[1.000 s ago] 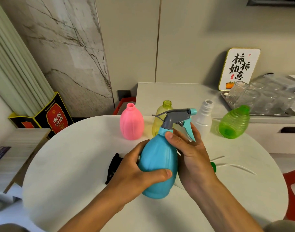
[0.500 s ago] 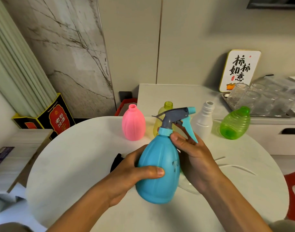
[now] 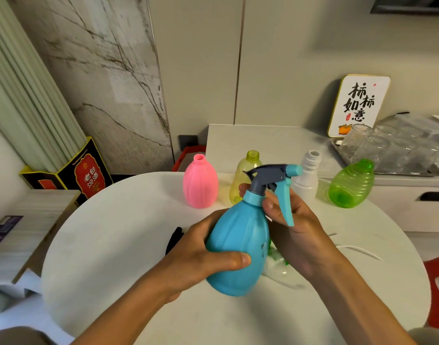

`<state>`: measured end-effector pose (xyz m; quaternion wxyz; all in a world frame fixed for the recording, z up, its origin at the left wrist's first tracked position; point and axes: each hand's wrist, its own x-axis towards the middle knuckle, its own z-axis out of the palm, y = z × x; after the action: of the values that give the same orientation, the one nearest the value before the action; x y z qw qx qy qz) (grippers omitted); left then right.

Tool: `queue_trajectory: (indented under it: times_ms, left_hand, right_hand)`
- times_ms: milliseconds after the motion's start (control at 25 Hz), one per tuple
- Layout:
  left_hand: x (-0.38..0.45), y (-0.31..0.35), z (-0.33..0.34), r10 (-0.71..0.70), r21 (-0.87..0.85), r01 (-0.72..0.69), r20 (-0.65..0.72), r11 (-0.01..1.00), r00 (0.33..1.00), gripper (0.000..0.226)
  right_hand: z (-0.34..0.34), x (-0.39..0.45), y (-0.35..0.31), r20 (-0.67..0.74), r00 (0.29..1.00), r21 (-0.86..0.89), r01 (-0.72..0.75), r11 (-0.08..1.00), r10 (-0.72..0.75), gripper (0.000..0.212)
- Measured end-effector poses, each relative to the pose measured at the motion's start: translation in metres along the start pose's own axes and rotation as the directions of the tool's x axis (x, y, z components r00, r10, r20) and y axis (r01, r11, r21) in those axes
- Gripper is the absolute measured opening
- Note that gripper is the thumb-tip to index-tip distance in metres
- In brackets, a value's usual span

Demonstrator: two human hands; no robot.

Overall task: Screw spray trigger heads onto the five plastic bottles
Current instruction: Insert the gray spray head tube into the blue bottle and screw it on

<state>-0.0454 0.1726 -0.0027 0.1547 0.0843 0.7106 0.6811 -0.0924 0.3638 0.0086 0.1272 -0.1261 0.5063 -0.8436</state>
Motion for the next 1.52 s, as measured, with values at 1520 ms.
queue_trajectory:
  times_ms: [1520]
  left_hand:
    - [-0.008, 0.004, 0.000, -0.035, -0.174, 0.080, 0.248, 0.981, 0.968, 0.078]
  right_hand:
    - [0.008, -0.008, -0.012, 0.251, 0.968, 0.067, -0.027, 0.997, 0.010, 0.039]
